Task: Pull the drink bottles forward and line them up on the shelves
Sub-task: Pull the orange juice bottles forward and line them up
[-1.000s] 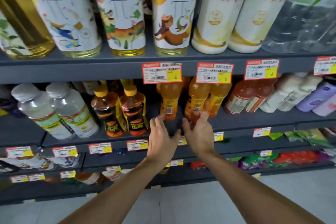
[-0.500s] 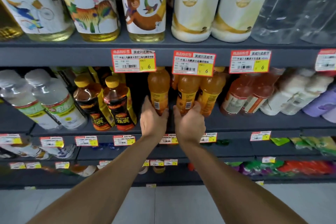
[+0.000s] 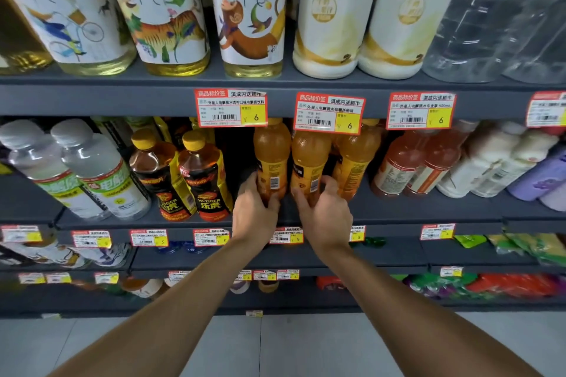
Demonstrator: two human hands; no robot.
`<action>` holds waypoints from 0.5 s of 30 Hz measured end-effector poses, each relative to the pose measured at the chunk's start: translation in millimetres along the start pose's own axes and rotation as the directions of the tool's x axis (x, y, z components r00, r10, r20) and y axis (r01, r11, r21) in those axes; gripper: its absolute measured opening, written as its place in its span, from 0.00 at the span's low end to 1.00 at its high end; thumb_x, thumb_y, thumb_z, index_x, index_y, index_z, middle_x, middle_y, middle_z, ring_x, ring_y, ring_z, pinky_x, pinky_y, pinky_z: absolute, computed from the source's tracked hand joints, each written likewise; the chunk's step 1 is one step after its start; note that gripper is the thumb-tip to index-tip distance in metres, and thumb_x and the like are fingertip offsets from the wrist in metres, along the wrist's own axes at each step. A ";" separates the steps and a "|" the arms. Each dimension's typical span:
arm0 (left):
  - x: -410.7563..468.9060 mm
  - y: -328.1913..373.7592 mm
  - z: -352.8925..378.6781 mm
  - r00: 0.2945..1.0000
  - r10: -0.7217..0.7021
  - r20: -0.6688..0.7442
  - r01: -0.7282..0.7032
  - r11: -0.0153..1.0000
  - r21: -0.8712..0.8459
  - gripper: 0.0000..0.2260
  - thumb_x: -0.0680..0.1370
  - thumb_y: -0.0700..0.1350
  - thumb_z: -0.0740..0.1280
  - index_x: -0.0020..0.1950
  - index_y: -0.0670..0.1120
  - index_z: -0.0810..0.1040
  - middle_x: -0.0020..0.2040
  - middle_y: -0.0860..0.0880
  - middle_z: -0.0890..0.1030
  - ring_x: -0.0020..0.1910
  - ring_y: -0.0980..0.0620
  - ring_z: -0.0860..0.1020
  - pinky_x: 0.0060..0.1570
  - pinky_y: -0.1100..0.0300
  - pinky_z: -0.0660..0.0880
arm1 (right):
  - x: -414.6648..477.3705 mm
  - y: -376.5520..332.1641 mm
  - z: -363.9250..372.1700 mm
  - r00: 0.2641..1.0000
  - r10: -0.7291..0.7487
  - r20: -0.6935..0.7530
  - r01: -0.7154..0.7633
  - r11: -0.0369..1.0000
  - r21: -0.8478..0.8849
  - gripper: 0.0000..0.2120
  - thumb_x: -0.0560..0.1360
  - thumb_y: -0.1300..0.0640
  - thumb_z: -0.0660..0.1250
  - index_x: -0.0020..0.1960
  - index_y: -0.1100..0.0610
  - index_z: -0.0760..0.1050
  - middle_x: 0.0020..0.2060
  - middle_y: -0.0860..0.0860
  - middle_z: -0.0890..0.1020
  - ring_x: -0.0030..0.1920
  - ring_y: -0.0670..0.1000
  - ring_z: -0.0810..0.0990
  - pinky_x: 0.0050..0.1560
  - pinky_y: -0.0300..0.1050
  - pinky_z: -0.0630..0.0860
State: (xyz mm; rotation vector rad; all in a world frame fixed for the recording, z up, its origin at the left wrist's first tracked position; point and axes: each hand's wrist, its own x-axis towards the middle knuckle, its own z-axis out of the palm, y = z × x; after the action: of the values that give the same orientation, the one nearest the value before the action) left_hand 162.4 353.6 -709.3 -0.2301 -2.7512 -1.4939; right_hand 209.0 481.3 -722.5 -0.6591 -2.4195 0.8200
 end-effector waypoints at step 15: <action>5.2 -3.0 10.1 0.999 -0.046 -0.010 0.047 0.998 0.034 0.27 0.75 0.47 0.75 0.70 0.45 0.69 0.62 0.46 0.78 0.60 0.48 0.78 0.55 0.58 0.74 | 20.2 36.2 -11.7 0.941 -0.115 0.317 0.083 0.990 0.113 0.27 0.74 0.41 0.71 0.68 0.45 0.66 0.40 0.41 0.78 0.44 0.51 0.83 0.47 0.55 0.82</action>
State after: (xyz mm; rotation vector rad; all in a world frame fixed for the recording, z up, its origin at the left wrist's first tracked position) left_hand 157.6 361.1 -717.0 -0.1597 -2.7910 -1.4531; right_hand 210.7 523.2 -732.1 -0.3841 -2.6556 1.0681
